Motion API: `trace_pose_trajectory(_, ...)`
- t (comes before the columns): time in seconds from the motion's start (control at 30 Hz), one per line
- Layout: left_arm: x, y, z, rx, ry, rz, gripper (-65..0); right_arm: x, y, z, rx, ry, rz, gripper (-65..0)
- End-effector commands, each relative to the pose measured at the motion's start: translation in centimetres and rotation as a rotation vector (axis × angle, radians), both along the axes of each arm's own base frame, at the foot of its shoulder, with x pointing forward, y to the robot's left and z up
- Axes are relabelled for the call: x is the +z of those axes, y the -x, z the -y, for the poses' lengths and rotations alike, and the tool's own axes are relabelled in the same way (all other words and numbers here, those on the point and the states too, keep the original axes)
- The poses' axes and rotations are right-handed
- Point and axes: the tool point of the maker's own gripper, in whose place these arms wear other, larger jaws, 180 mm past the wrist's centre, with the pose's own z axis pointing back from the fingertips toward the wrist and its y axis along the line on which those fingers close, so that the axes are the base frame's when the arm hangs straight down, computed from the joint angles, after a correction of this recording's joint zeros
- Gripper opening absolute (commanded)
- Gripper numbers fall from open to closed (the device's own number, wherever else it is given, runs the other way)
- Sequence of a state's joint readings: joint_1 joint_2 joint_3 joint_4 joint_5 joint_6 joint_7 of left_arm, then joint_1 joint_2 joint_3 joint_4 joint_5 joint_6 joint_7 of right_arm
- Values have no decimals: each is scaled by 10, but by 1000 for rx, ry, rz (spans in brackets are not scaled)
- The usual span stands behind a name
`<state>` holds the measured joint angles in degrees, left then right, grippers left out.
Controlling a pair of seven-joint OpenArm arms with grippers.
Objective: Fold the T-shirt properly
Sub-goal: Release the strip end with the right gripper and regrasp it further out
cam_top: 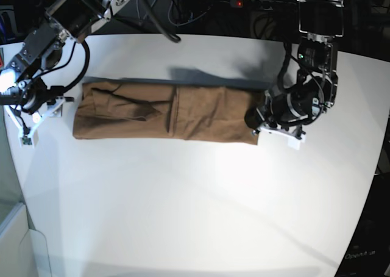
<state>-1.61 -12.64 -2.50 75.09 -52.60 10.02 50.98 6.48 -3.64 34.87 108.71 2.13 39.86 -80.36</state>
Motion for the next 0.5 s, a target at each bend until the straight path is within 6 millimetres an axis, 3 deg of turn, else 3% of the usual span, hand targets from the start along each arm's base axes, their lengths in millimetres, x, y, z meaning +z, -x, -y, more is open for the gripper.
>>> trace_pose_trajectory(0.0, -13, 10, -18, 14, -92, -53, -628, 5, -10, -2, 18, 1, 25, -287)
trace_pose_trajectory(0.23, -12, 9, -19, 16, -92, -53, -628, -32, -31, -36, 86, -195, -10, -287)
trace_pose_trajectory(0.47, -12, 10, -19, 15, -91, -54, -628, -32, -43, -54, 127, -317, 58, -287)
